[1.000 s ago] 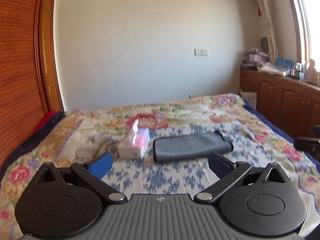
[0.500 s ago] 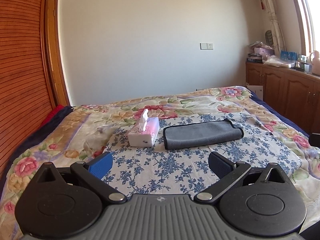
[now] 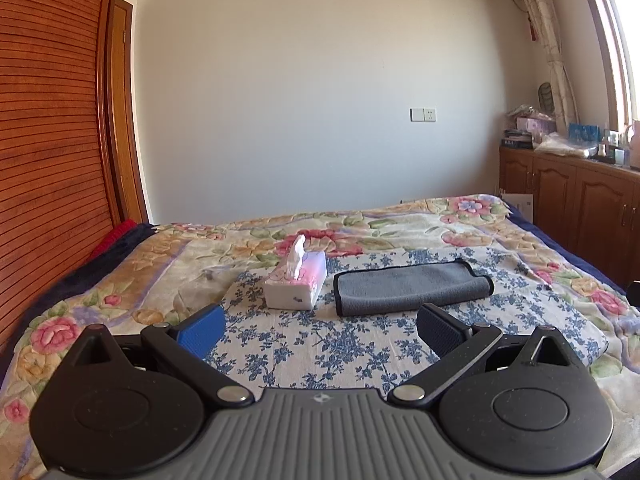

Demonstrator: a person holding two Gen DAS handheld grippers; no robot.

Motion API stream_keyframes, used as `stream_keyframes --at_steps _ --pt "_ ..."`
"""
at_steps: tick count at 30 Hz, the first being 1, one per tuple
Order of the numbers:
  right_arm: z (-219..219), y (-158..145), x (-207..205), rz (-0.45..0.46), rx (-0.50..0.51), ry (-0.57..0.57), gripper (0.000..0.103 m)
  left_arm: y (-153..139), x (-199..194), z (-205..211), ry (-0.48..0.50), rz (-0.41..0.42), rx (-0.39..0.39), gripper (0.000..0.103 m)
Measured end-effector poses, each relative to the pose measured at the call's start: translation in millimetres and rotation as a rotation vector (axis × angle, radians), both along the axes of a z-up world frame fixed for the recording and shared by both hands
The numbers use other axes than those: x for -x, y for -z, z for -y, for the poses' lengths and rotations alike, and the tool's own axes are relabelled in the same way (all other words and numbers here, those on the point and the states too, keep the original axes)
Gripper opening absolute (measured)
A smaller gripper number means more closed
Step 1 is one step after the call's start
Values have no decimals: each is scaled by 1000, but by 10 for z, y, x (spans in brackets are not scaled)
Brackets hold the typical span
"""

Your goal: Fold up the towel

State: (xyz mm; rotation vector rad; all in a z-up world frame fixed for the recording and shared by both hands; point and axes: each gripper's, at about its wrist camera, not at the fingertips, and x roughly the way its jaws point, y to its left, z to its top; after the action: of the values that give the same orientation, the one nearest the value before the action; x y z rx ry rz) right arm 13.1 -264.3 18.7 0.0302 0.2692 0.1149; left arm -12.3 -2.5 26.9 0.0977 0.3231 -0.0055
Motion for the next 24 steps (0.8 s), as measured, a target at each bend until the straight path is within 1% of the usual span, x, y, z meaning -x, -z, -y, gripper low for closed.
stream_keyframes --at_steps 15,24 --pt "51 -5 9 50 -17 52 103 36 17 2 -3 21 4 103" --pt "64 9 9 48 -18 71 103 43 13 11 1 27 -3 103"
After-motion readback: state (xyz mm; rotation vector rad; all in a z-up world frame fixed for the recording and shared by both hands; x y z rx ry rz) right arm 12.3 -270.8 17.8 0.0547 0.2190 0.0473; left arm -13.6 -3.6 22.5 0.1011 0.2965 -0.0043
